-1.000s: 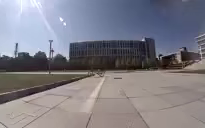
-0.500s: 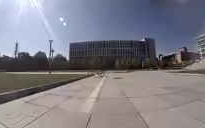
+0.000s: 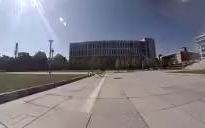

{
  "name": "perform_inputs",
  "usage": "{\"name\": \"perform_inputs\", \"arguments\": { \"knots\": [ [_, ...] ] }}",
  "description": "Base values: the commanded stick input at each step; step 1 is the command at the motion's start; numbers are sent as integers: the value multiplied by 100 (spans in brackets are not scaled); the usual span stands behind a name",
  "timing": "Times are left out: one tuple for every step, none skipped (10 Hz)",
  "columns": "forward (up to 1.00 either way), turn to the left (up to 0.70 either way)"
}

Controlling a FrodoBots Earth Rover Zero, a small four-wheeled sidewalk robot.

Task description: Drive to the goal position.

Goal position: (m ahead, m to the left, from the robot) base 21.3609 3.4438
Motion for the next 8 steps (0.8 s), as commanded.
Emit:
{"name": "perform_inputs", "arguments": {
  "knots": [
    [6, 0],
    [6, 0],
    [6, 0],
    [6, 0],
    [6, 0],
    [6, 0],
    [6, 0],
    [6, 0]
  ]
}}
